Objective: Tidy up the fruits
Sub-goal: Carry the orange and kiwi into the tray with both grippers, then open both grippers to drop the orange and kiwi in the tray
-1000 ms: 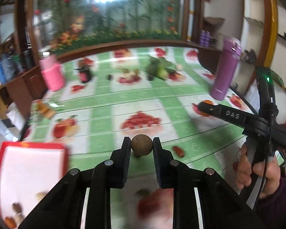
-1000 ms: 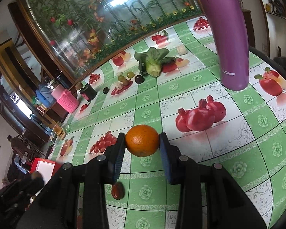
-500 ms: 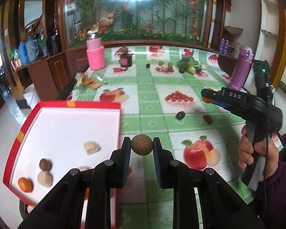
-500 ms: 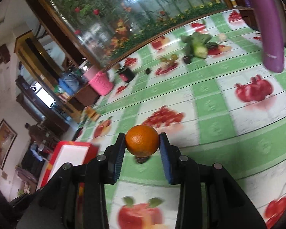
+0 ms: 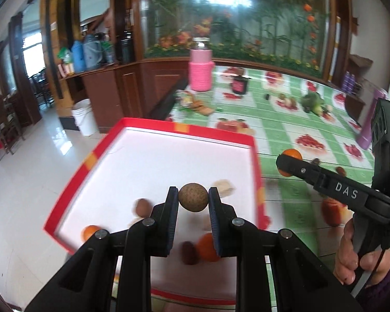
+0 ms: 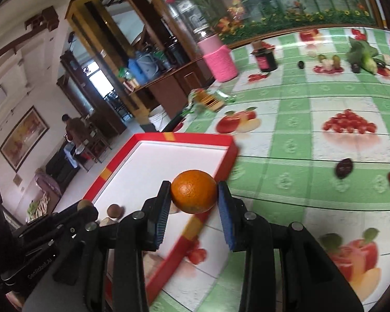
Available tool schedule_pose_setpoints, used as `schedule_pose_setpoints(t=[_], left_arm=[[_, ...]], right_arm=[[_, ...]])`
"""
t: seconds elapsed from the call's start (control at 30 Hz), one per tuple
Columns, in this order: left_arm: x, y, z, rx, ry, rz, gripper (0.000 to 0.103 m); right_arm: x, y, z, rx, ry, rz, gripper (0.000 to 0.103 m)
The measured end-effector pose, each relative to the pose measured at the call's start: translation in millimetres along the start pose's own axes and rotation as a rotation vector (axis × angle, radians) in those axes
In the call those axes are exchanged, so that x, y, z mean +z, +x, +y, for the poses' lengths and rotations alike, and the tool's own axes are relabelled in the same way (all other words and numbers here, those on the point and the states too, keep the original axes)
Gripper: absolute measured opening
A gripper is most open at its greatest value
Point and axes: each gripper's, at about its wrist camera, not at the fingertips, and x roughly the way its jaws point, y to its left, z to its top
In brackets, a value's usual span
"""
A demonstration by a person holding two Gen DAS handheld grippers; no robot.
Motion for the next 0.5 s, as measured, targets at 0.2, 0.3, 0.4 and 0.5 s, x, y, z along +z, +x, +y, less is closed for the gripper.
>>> schedule_pose_setpoints(t=[0.2, 0.3, 0.4, 0.5], left_arm=[[-4, 0, 32, 0.048, -0.05, -0.002, 0.022], [-6, 4, 44, 0.068, -0.069, 0.003, 0.022], [-8, 10, 53, 0.08, -0.088, 0.018, 0.022], [-11, 18, 58, 0.09, -0.095, 0.034, 0.022]], right_arm=[[-10, 26, 36, 0.025, -0.061, 0.047, 0.038], [-15, 32, 52, 0.037, -0.092, 0.065, 0.038], [-22, 35, 61, 0.036, -0.117, 0.077, 0.038], [-25, 37, 66, 0.039, -0.124, 0.086, 0.038]])
